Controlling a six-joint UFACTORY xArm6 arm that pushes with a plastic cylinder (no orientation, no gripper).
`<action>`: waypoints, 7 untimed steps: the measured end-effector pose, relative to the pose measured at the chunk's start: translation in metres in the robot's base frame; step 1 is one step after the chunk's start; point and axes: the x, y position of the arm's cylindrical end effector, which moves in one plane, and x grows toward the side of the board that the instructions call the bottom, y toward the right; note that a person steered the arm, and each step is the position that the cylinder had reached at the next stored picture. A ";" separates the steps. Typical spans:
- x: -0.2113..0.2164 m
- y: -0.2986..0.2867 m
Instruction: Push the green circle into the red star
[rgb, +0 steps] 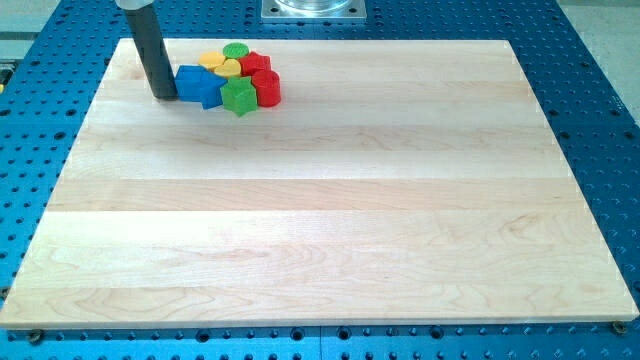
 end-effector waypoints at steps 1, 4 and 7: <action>0.016 -0.010; -0.077 0.002; -0.077 0.072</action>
